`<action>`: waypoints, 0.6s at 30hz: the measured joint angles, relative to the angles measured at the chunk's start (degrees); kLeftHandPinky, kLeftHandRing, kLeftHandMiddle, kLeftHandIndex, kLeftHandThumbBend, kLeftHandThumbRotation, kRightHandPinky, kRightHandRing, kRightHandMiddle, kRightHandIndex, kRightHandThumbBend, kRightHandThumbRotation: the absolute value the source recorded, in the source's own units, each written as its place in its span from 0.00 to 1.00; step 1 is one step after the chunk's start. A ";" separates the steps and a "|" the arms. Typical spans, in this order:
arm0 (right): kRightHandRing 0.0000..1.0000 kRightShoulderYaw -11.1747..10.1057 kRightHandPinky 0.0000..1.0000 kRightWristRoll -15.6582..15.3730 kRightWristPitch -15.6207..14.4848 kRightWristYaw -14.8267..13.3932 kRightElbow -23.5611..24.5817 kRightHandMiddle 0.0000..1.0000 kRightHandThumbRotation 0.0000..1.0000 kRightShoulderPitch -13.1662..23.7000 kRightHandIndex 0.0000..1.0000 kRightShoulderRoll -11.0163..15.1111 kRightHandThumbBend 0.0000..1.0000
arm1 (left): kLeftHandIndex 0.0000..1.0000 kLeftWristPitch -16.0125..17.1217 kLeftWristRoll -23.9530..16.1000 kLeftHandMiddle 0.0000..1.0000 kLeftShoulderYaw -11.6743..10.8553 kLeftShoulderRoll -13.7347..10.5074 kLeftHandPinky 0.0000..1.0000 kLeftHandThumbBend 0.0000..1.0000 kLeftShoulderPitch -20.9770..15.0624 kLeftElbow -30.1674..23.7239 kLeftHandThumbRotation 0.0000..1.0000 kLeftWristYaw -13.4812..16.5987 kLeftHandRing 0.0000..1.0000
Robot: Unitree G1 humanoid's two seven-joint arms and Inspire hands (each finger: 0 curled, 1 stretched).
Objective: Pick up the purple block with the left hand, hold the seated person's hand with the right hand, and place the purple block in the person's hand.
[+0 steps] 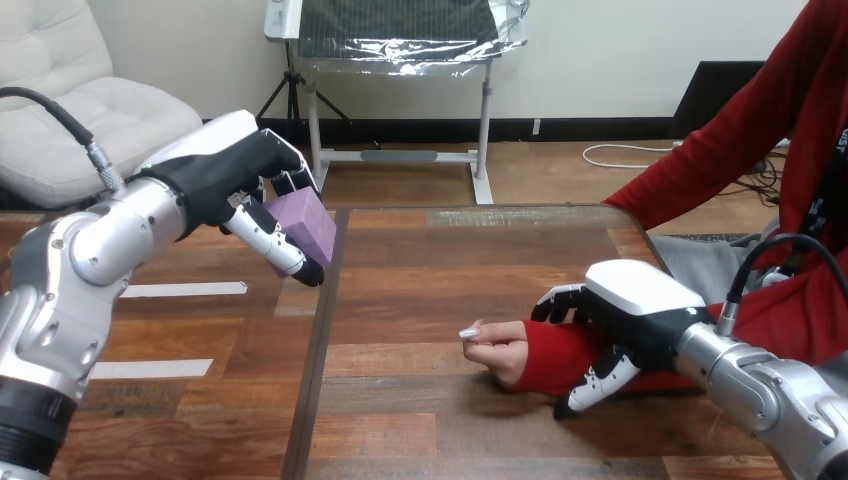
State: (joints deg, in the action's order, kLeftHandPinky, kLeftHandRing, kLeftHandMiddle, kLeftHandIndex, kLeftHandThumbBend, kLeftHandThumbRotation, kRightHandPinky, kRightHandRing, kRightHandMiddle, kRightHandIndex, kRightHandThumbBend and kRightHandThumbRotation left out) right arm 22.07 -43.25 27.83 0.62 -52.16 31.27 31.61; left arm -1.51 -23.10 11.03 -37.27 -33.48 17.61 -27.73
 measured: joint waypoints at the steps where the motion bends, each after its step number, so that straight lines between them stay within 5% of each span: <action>1: 0.65 0.26 0.58 -0.22 -0.16 -0.52 -0.30 0.69 0.21 0.20 0.72 0.00 1.00 | 0.39 0.00 0.01 0.29 -0.03 -0.01 0.14 0.83 0.00 0.00 0.00 0.00 0.21; 18: 0.64 2.99 0.55 -1.85 -3.47 -4.21 -5.52 0.68 0.25 3.73 0.67 -0.39 0.99 | 0.39 0.75 0.28 0.29 -0.11 -0.05 0.16 0.83 0.03 0.01 0.00 0.01 0.22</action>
State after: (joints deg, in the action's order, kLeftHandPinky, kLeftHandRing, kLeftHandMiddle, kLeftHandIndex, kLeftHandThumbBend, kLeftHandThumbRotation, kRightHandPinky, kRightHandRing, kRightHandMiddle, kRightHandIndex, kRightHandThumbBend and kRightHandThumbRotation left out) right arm 25.06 -45.10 24.36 -3.58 -57.67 35.00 31.23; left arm -0.76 -22.82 10.92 -37.32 -33.45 17.62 -27.73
